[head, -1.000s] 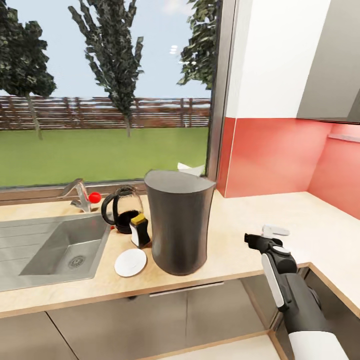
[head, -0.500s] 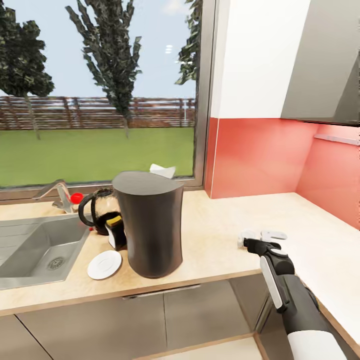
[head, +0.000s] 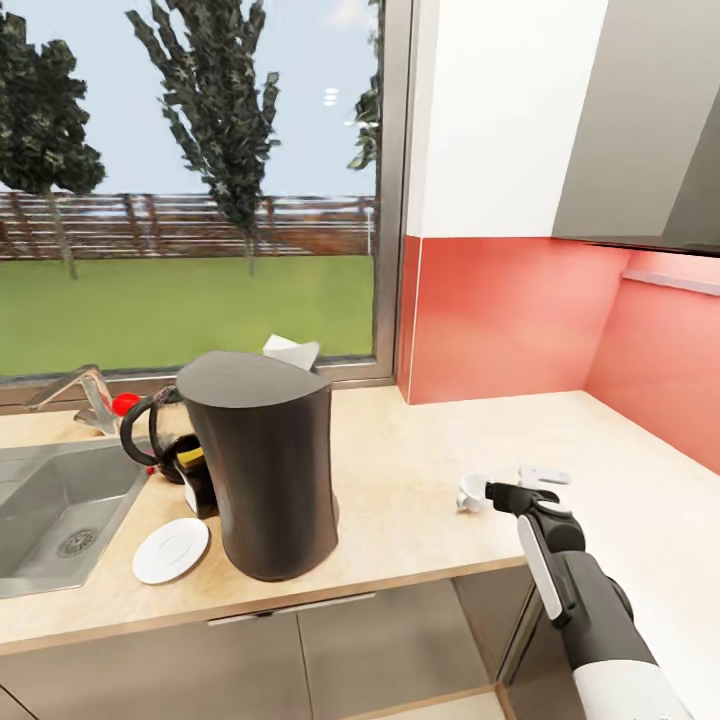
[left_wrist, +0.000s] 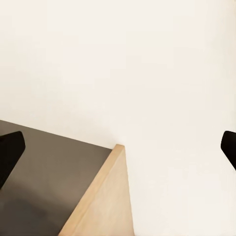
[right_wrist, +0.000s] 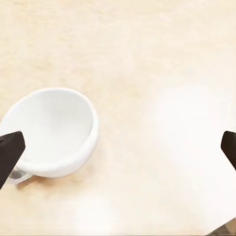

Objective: Set up a coffee station on the kitchen countertop: keep the coffee maker on the countertop, move the bottle of coffee from the kitchen shelf to the counter next to the coffee maker, place a paper coffee filter on top of the coffee maker, put the saucer next to the coffee maker with the coffee cup on the saucer, and place the electric kettle next to the coffee maker.

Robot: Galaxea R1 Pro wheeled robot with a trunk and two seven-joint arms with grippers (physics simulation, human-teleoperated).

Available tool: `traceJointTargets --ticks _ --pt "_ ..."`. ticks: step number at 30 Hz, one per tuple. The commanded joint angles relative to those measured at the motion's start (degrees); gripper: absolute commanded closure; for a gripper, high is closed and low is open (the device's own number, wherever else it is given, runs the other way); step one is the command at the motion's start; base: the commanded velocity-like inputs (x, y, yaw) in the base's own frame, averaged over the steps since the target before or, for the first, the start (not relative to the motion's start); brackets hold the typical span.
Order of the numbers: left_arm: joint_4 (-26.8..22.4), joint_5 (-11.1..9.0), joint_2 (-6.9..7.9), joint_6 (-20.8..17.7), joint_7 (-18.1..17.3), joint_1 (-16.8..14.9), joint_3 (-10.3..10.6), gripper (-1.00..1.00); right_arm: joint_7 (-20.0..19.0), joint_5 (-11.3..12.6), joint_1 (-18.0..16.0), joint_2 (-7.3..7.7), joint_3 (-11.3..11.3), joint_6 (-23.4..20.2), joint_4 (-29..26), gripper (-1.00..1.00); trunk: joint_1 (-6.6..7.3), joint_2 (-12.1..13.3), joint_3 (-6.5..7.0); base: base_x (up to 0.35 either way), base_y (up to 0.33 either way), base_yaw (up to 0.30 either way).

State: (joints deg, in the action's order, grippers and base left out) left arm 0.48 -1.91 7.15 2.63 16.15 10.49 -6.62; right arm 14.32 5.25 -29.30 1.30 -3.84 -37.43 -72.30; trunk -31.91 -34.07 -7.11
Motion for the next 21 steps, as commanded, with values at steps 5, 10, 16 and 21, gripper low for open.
traceJointTargets --ticks 5,10,16,21 --pt "0.1 -0.2 -0.09 0.3 -0.1 0.0 -0.3 -1.0 0.5 0.6 0.0 -0.03 0.2 -0.1 4.4 -1.0 -0.02 -0.1 -0.08 0.03 -0.003 0.0" --pt "0.1 -0.2 -0.18 0.3 -0.1 0.0 -0.2 -1.0 0.5 0.7 -0.1 -0.07 0.3 -0.1 6.3 -1.0 -0.02 -0.1 -0.08 0.233 0.0 0.0" --pt "0.1 -0.2 -0.12 0.3 -0.1 0.0 -0.3 -1.0 0.5 0.7 0.0 -0.07 0.3 -0.1 6.4 -1.0 -0.02 -0.1 -0.08 0.094 0.0 0.0" --pt "0.1 -0.2 -0.17 0.3 -0.1 0.0 -0.3 -1.0 0.5 0.7 0.0 -0.07 0.3 -0.1 6.5 -1.0 -0.02 -0.1 -0.08 0.169 0.0 0.0"
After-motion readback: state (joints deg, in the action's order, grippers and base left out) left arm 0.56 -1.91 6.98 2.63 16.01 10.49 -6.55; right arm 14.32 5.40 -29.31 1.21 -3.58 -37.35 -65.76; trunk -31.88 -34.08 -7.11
